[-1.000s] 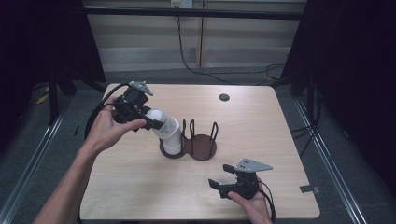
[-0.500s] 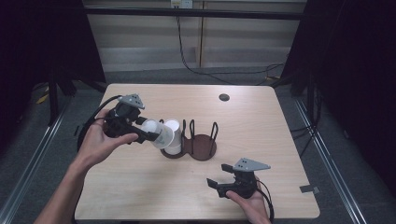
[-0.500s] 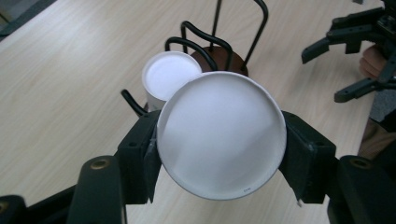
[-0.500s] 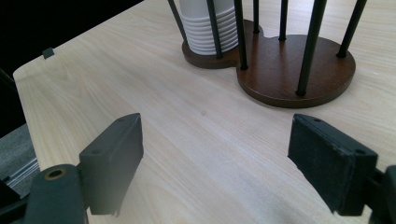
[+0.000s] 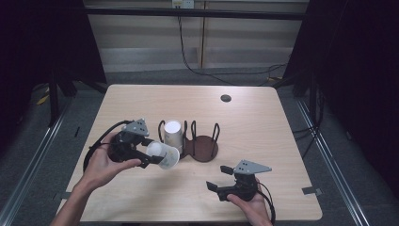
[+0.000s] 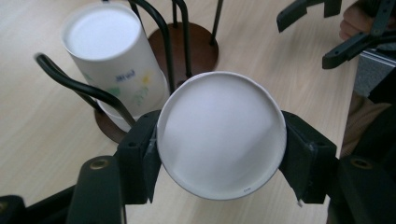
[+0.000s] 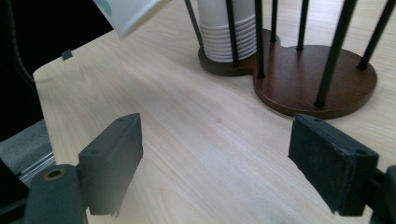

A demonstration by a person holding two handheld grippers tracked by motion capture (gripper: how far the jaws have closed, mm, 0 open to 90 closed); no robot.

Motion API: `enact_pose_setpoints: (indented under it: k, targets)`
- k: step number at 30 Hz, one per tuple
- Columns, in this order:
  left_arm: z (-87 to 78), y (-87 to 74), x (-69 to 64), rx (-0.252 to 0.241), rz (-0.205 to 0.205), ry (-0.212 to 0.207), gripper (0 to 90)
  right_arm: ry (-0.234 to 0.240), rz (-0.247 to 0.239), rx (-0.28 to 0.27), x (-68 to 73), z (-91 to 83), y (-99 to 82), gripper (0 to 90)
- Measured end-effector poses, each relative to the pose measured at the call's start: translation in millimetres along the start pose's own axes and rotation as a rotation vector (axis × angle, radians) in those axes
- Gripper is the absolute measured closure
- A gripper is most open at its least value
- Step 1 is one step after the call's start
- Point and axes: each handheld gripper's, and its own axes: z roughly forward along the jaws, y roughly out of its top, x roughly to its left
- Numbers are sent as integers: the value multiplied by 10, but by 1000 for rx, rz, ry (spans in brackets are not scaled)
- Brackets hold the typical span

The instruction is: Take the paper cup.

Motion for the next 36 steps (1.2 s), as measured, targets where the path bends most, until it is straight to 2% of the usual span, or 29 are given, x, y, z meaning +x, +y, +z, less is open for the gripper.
enact_pose_setpoints:
  k: [1, 6, 7, 9, 10, 13, 14, 15, 19, 20, 23, 25, 27, 29, 30, 32, 36]
  targets:
    - [25, -38, -12, -19, -14, -16, 371, 11, -9, 1, 21, 8, 2, 171]
    - [140, -129, -43, -24, -9, -49, 371, 30, -23, 11, 64, 47, 16, 164]
    - [173, -146, -53, -37, -23, -57, 371, 37, -24, 10, 73, 53, 25, 159]
    - [234, -171, -50, -28, 0, -73, 370, 42, -30, 7, 84, 57, 33, 154]
    - [251, -180, -50, -32, -9, -82, 370, 54, -35, 4, 106, 59, 46, 152]
    - [281, -199, -33, -22, -2, -92, 370, 82, -56, 8, 165, 71, 77, 143]
    - [297, -213, -42, -52, -22, -105, 370, 90, -69, 8, 184, 82, 95, 142]
    - [303, -219, -50, -58, -26, -109, 370, 96, -77, 10, 210, 98, 122, 142]
    - [338, -238, -85, -50, -12, -123, 370, 125, -99, 7, 266, 165, 237, 143]
    - [338, -241, -85, -44, -6, -122, 370, 137, -119, 4, 294, 212, 315, 143]
    - [325, -248, -103, -61, -20, -140, 370, 144, -143, 10, 308, 261, 394, 142]
    - [317, -249, -114, -71, -28, -139, 370, 183, -137, -8, 285, 326, 490, 134]
    - [303, -246, -110, -78, -23, -140, 370, 196, -133, -10, 272, 352, 515, 134]
    - [296, -242, -117, -80, -35, -143, 371, 214, -134, -12, 253, 432, 559, 134]
    - [296, -238, -111, -82, -28, -141, 371, 214, -134, -12, 253, 432, 559, 134]
    - [305, -234, -110, -98, -45, -163, 371, 220, -134, -15, 254, 467, 561, 134]
    - [311, -210, -137, -107, -39, -160, 372, 242, -132, -28, 258, 491, 548, 139]
